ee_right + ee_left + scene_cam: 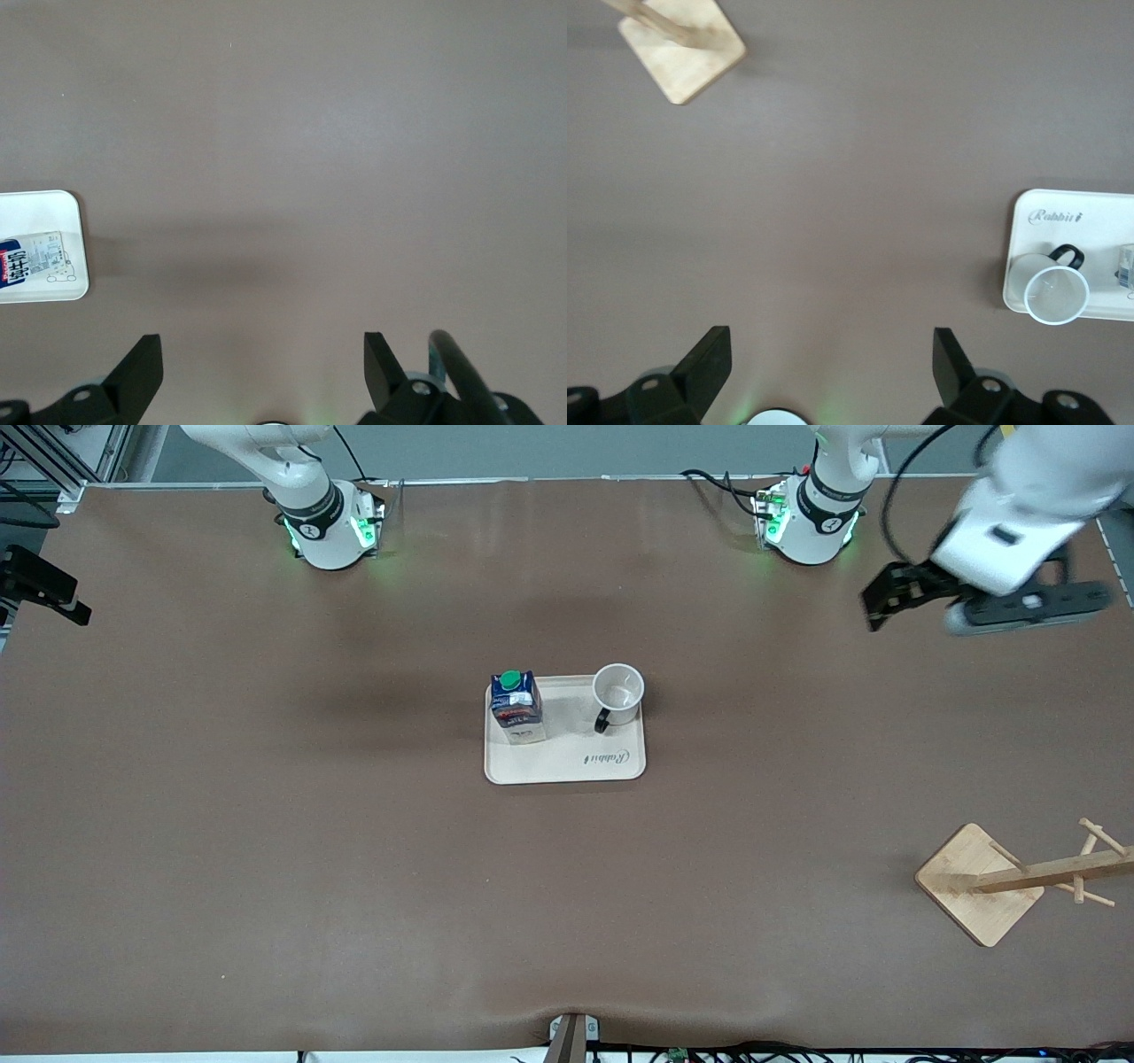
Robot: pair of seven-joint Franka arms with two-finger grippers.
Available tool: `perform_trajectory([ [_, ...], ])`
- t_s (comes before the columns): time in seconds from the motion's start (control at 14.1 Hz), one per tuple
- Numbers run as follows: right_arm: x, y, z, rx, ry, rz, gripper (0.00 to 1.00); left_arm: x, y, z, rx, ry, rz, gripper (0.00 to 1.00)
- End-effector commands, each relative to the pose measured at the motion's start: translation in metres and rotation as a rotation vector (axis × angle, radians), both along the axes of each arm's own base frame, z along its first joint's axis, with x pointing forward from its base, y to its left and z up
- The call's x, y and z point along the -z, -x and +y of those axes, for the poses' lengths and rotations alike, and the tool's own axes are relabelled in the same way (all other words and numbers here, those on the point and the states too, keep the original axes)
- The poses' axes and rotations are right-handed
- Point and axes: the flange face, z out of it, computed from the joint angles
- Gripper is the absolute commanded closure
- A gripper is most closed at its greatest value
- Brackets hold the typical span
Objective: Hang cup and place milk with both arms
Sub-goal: 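Move the left gripper toward the white mug on the tray, then lower the left gripper and grasp the white mug by its rim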
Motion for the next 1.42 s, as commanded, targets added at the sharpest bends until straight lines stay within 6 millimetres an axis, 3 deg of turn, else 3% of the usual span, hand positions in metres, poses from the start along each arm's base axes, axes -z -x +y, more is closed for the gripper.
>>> perform_trajectory([
  [0.0, -0.005, -0.002, -0.003, -0.004, -0.007, -0.005, 0.00, 0.047, 0.013, -0.037, 0.048, -0.024, 0.003, 0.00],
  [0.42, -0.005, -0.002, -0.005, 0.000, -0.006, -0.006, 0.00, 0.184, 0.049, -0.111, 0.200, 0.018, 0.025, 0.00],
  [0.57, -0.004, -0.002, -0.006, 0.001, -0.005, -0.008, 0.00, 0.221, 0.055, -0.137, 0.259, 0.044, 0.069, 0.00],
  [0.78, -0.004, -0.005, -0.003, -0.004, -0.010, -0.018, 0.00, 0.261, 0.065, -0.171, 0.332, 0.097, 0.112, 0.00],
  [1.06, 0.001, -0.008, -0.001, -0.006, -0.012, -0.010, 0.00, 0.315, 0.073, -0.201, 0.409, 0.149, 0.147, 0.00],
  [1.34, 0.020, -0.022, 0.001, -0.014, -0.012, 0.011, 0.00, 0.358, 0.069, -0.211, 0.446, 0.178, 0.137, 0.11],
])
